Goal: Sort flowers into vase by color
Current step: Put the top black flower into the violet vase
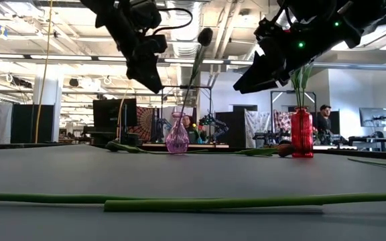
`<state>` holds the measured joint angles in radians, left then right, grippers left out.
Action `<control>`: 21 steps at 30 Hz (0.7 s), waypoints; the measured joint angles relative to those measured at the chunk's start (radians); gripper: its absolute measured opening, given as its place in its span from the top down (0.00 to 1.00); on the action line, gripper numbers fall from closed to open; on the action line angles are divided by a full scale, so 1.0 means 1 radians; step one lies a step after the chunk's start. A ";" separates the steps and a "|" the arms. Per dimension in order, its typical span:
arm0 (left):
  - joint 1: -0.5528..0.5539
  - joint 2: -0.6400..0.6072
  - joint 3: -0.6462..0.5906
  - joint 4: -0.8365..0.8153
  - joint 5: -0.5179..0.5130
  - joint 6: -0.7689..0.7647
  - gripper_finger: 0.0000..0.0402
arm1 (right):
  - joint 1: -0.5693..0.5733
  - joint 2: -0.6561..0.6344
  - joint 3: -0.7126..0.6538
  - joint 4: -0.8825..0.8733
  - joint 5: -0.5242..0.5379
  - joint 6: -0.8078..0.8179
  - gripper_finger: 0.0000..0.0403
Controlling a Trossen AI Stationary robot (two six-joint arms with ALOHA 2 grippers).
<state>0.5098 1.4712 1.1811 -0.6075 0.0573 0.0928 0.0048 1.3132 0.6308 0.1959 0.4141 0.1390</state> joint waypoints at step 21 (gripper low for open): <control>0.000 0.003 0.008 -0.143 -0.011 0.200 0.55 | 0.000 0.000 0.000 0.000 -0.001 0.003 0.30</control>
<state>0.5098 1.4742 1.1892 -0.7502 0.0460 0.2927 0.0048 1.3132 0.6308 0.1959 0.4133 0.1417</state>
